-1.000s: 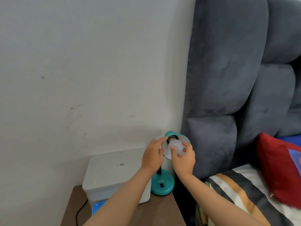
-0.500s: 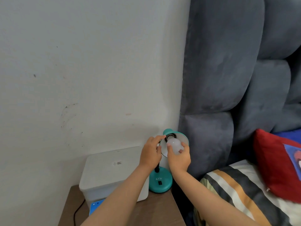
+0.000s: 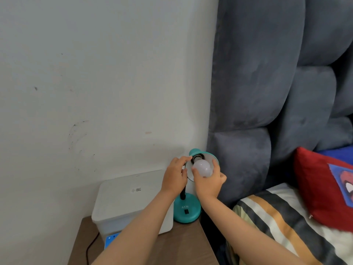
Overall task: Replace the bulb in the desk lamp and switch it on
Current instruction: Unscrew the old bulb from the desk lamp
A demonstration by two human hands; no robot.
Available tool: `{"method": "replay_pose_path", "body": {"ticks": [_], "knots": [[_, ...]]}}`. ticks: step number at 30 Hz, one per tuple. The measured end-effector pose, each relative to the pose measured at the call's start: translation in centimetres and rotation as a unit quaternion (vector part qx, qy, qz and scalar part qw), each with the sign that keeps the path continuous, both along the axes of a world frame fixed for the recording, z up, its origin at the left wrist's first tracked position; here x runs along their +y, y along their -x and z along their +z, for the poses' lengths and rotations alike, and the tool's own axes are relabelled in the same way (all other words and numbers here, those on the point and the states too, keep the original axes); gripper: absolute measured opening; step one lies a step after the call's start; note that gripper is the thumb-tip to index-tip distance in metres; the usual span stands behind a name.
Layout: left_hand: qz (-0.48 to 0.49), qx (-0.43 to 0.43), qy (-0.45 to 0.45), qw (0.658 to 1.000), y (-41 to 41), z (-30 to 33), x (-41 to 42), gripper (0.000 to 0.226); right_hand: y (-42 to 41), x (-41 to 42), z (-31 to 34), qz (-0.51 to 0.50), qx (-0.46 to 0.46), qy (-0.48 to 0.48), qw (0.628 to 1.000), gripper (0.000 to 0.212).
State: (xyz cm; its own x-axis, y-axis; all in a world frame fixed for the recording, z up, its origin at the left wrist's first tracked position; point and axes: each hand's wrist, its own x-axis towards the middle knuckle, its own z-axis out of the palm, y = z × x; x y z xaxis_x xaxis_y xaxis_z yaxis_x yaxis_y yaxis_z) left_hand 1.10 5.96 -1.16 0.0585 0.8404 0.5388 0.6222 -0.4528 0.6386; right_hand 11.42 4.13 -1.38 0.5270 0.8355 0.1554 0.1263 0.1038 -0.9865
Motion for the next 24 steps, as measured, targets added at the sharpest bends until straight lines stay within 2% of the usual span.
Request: {"method": "replay_pose_path", "body": {"ticks": [3, 7, 10, 13, 15, 18, 21, 24], "knots": [[-0.002, 0.004, -0.001, 1.000, -0.08, 0.04, -0.04, 0.045, 0.41, 0.05, 0.22, -0.011, 0.067, 0.028, 0.997, 0.072], [-0.001, 0.004, -0.001, 1.000, -0.05, 0.03, -0.03, 0.044, 0.47, 0.21, -0.22, 0.000, 0.009, -0.007, 1.000, 0.053], [-0.005, 0.008, 0.000, 1.000, -0.07, 0.03, -0.04, 0.044, 0.53, 0.02, -0.67, -0.007, -0.017, -0.018, 1.000, 0.060], [-0.002, 0.008, -0.005, 1.000, -0.11, -0.03, 0.03, 0.043, 0.77, -0.18, -0.24, -0.020, 0.071, 0.011, 0.997, 0.071], [-0.002, 0.010, -0.007, 1.000, -0.15, -0.08, 0.03, 0.044, 0.80, -0.08, 0.06, -0.024, 0.090, 0.026, 0.995, 0.066], [0.000, 0.009, -0.008, 1.000, -0.18, -0.09, -0.03, 0.044, 0.78, -0.10, 0.10, -0.002, 0.056, 0.011, 0.998, 0.048], [0.000, 0.012, -0.008, 1.000, -0.21, -0.18, -0.04, 0.045, 0.76, -0.24, -0.28, -0.008, 0.023, -0.002, 1.000, 0.049], [0.000, 0.012, -0.006, 1.000, -0.20, -0.21, -0.12, 0.045, 0.88, -0.29, -0.04, -0.029, 0.069, 0.017, 0.997, 0.058]]}}
